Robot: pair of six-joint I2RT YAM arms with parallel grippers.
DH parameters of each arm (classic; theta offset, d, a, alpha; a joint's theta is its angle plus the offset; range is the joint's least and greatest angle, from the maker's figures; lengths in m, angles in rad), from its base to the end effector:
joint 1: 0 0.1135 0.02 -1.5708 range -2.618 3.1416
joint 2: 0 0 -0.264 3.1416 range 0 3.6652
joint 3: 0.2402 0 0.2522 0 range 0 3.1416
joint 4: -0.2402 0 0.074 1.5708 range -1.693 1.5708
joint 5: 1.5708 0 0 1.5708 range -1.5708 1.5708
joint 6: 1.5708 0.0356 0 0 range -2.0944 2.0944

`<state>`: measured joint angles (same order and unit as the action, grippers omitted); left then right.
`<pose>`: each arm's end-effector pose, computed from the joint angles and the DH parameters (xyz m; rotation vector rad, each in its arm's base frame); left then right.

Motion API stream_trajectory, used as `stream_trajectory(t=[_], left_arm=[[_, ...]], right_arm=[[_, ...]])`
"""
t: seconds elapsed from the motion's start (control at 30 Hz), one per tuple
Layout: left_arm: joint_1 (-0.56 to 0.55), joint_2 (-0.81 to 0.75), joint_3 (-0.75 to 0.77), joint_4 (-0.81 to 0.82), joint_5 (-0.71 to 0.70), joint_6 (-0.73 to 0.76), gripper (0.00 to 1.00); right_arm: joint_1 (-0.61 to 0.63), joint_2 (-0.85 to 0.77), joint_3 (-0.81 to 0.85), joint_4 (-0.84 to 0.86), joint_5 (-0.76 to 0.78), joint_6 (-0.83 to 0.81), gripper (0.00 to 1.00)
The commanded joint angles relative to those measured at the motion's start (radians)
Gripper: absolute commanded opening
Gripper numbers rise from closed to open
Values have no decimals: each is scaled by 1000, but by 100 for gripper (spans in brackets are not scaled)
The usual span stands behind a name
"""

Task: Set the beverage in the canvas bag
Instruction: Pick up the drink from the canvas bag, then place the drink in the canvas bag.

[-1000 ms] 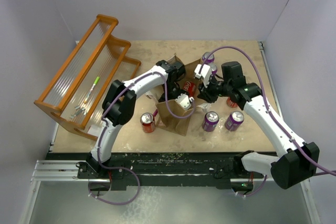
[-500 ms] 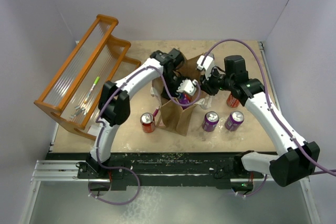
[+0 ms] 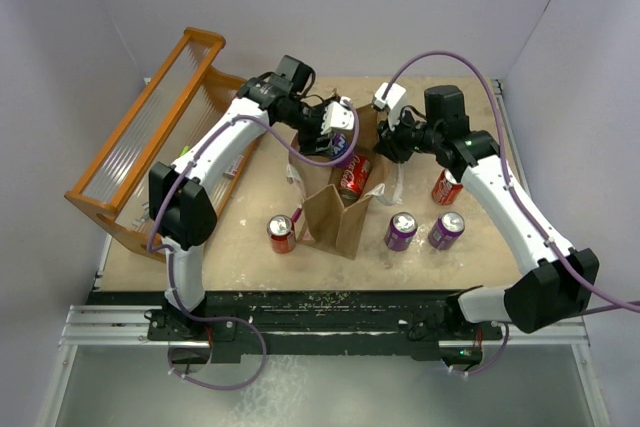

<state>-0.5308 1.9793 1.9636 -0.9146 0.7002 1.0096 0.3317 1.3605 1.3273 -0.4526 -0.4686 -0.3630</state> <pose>0.3603 -0.2381 0.3308 1.7963 1.4528 -0.6332 0.2834 0.1146 0.3741 -0.9561 1.7915 0.4607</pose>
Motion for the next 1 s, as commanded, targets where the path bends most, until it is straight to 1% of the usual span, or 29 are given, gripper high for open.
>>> stream_trajectory(t=[0.0, 0.1, 0.23, 0.33, 0.4, 0.5, 0.6, 0.77, 0.97], left_arm=[[0, -70, -40, 136, 119, -67, 0], [0, -64, -51, 154, 130, -86, 0], [-1, -68, -51, 212, 104, -175, 0], [-5, -73, -48, 294, 23, -297, 0], [-19, -74, -37, 333, -80, -350, 0], [-61, -69, -27, 346, -226, -324, 0], [-96, -54, -21, 346, -328, -301, 0], [-111, -11, 27, 299, -397, -312, 0], [-115, 29, 15, 285, -421, -290, 0]], right_arm=[[-5, 14, 56, 45, -50, 53, 24], [-5, 21, 58, 49, -44, 55, 24], [-5, 20, 64, 48, -39, 64, 24], [-8, 16, 56, 54, -25, 78, 24], [-13, 17, 60, 58, -15, 93, 24], [-33, 23, 72, 64, -7, 116, 24], [-48, 35, 94, 56, 0, 122, 25], [-66, 63, 138, 37, 21, 121, 27], [-101, 120, 197, -2, 31, 126, 29]])
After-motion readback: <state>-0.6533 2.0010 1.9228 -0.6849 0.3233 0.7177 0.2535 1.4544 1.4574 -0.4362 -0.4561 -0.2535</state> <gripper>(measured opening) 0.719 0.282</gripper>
